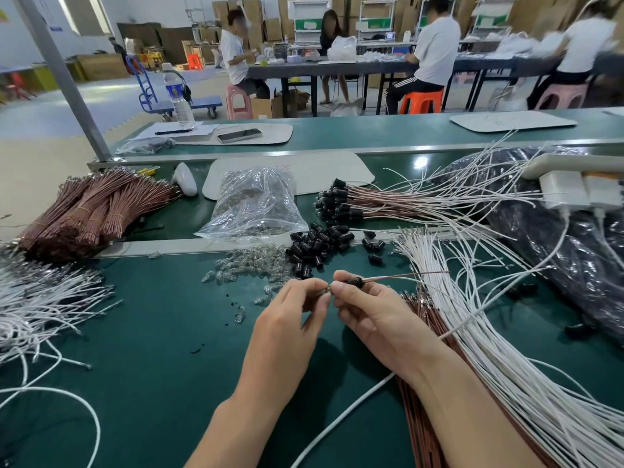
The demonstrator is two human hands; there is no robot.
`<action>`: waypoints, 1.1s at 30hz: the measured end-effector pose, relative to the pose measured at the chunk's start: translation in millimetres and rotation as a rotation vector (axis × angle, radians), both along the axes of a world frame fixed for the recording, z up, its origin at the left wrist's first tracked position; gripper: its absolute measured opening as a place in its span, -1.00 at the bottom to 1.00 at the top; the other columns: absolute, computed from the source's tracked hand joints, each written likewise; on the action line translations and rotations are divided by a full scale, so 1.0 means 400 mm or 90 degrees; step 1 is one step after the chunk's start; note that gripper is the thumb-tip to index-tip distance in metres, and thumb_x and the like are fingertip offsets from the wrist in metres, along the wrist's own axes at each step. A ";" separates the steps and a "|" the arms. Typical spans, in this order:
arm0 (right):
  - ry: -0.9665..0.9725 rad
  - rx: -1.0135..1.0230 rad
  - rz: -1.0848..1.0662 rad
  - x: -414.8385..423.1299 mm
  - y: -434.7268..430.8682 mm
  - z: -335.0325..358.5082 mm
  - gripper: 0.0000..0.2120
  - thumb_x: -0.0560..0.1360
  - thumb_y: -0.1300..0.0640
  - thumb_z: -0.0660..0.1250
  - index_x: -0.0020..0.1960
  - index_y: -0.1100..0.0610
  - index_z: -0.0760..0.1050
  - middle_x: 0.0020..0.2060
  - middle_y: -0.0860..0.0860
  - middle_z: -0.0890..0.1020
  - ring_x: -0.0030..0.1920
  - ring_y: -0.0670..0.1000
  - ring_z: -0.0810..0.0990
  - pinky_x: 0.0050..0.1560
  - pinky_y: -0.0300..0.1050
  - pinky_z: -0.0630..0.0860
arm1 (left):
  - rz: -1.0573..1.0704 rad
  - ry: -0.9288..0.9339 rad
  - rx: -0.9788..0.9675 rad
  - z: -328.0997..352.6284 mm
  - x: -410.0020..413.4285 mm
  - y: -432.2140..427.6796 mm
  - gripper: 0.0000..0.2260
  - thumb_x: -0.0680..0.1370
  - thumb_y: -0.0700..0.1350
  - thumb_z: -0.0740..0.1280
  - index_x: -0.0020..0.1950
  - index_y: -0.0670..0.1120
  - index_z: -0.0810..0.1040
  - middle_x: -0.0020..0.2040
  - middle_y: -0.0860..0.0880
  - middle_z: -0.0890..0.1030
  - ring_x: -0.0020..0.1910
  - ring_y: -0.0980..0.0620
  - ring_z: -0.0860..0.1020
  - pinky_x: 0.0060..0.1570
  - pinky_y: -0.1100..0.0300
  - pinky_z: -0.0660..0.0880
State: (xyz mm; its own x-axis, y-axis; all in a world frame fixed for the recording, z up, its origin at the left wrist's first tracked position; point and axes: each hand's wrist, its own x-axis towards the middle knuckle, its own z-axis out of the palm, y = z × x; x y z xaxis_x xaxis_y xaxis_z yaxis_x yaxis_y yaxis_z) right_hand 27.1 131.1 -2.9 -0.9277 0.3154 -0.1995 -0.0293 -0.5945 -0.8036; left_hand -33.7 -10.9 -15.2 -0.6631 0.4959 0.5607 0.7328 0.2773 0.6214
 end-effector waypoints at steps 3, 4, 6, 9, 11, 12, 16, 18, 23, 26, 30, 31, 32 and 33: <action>-0.007 0.000 -0.005 0.003 0.003 0.002 -0.69 0.30 0.22 0.50 0.04 0.16 0.59 -0.32 0.00 0.63 -0.31 -0.12 0.61 -0.29 -0.31 0.55 | -0.008 0.000 0.012 -0.003 -0.006 -0.002 -0.88 0.59 -0.15 0.42 0.12 -0.02 0.62 -0.01 0.17 0.62 -0.01 0.32 0.55 0.00 0.49 0.42; -0.012 0.000 -0.006 0.003 0.003 0.002 -0.68 0.30 0.23 0.50 0.04 0.16 0.59 -0.33 -0.01 0.63 -0.32 -0.12 0.61 -0.28 -0.31 0.55 | -0.008 -0.001 0.019 -0.004 -0.008 -0.002 -0.87 0.58 -0.16 0.43 0.11 -0.04 0.63 -0.02 0.16 0.64 0.00 0.32 0.56 0.00 0.50 0.42; -0.017 -0.007 -0.005 0.004 0.002 0.001 -0.69 0.30 0.23 0.49 0.03 0.16 0.59 -0.33 -0.01 0.63 -0.32 -0.12 0.61 -0.26 -0.32 0.56 | -0.009 -0.010 0.036 -0.007 -0.011 -0.001 -0.87 0.56 -0.19 0.45 0.09 -0.06 0.65 -0.03 0.16 0.65 0.01 0.33 0.56 0.01 0.52 0.41; -0.010 -0.031 0.003 0.005 0.000 0.003 -0.74 0.31 0.26 0.50 -0.01 0.16 0.61 -0.31 0.01 0.63 -0.32 -0.11 0.61 -0.26 -0.32 0.57 | -0.016 -0.017 0.040 -0.008 -0.010 0.000 -0.85 0.56 -0.19 0.45 0.11 -0.03 0.66 -0.04 0.20 0.64 0.00 0.35 0.57 0.01 0.52 0.41; -0.004 -0.043 0.010 0.005 -0.001 0.005 -0.79 0.32 0.27 0.49 -0.05 0.15 0.63 -0.32 0.02 0.63 -0.32 -0.10 0.62 -0.27 -0.32 0.57 | -0.015 -0.006 0.035 -0.010 -0.010 -0.001 -0.85 0.56 -0.18 0.45 0.11 -0.01 0.65 -0.04 0.21 0.64 -0.01 0.35 0.57 0.00 0.52 0.42; -0.001 -0.046 0.013 0.005 -0.001 0.006 -0.82 0.32 0.27 0.49 -0.08 0.14 0.65 -0.32 0.03 0.63 -0.32 -0.10 0.62 -0.27 -0.31 0.57 | -0.015 -0.004 0.035 -0.011 -0.010 -0.002 -0.85 0.56 -0.18 0.45 0.11 -0.01 0.65 -0.04 0.21 0.64 -0.01 0.34 0.57 -0.01 0.51 0.42; 0.009 -0.043 0.026 0.008 0.000 0.009 -0.88 0.33 0.27 0.49 -0.17 0.10 0.70 -0.31 0.04 0.63 -0.31 -0.09 0.64 -0.29 -0.30 0.57 | -0.025 -0.004 0.040 -0.010 -0.009 -0.003 -0.84 0.57 -0.17 0.45 0.11 0.03 0.63 -0.04 0.22 0.63 -0.02 0.30 0.58 -0.01 0.47 0.45; 0.015 -0.040 0.033 0.008 0.001 0.010 -0.84 0.35 0.25 0.49 -0.07 0.12 0.68 -0.28 0.06 0.64 -0.28 -0.08 0.65 -0.27 -0.29 0.58 | -0.032 0.005 0.041 -0.004 -0.006 -0.002 -0.85 0.59 -0.12 0.41 0.12 0.07 0.60 -0.03 0.22 0.61 -0.02 0.27 0.59 -0.02 0.44 0.46; 0.016 -0.016 0.016 0.003 -0.004 0.011 -0.76 0.38 0.21 0.47 0.04 0.18 0.61 -0.23 0.07 0.67 -0.26 -0.08 0.65 -0.28 -0.28 0.58 | -0.027 0.012 0.028 -0.002 -0.006 0.000 -0.90 0.61 -0.10 0.38 0.11 0.04 0.58 -0.04 0.20 0.58 -0.03 0.26 0.57 -0.04 0.38 0.47; 0.018 0.009 0.008 0.002 -0.004 0.012 -0.71 0.36 0.23 0.47 0.08 0.19 0.57 -0.31 0.03 0.64 -0.31 -0.11 0.62 -0.30 -0.30 0.56 | -0.023 0.013 0.022 -0.003 -0.007 0.000 -0.90 0.60 -0.13 0.39 0.11 0.02 0.58 -0.05 0.19 0.57 -0.04 0.25 0.56 -0.05 0.35 0.47; 0.032 0.024 -0.005 0.005 -0.003 0.012 -0.67 0.35 0.23 0.48 0.10 0.21 0.55 -0.33 0.02 0.62 -0.34 -0.11 0.59 -0.32 -0.30 0.55 | -0.021 0.017 0.025 0.000 -0.006 0.000 -0.90 0.61 -0.08 0.37 0.12 0.03 0.58 -0.04 0.19 0.58 -0.03 0.24 0.57 -0.04 0.33 0.48; 0.031 0.027 -0.010 0.005 -0.002 0.012 -0.66 0.34 0.23 0.48 0.09 0.21 0.55 -0.33 0.02 0.62 -0.35 -0.11 0.59 -0.33 -0.30 0.55 | -0.018 0.016 0.023 0.001 -0.006 -0.001 -0.89 0.60 -0.05 0.37 0.13 0.03 0.58 -0.04 0.19 0.58 -0.03 0.24 0.57 -0.04 0.33 0.48; 0.028 0.031 -0.015 0.005 -0.002 0.012 -0.67 0.34 0.23 0.48 0.09 0.21 0.55 -0.34 0.02 0.62 -0.36 -0.11 0.58 -0.33 -0.30 0.55 | -0.015 0.017 0.019 0.002 -0.007 -0.002 -0.87 0.60 -0.03 0.37 0.14 0.03 0.58 -0.05 0.18 0.58 -0.03 0.25 0.56 -0.04 0.34 0.48; 0.025 0.034 -0.018 0.005 -0.001 0.012 -0.67 0.34 0.24 0.48 0.08 0.21 0.55 -0.34 0.02 0.62 -0.36 -0.11 0.58 -0.34 -0.30 0.55 | -0.014 0.019 0.014 0.002 -0.007 -0.003 -0.85 0.60 -0.02 0.37 0.15 0.03 0.57 -0.06 0.18 0.57 -0.04 0.25 0.56 -0.05 0.34 0.47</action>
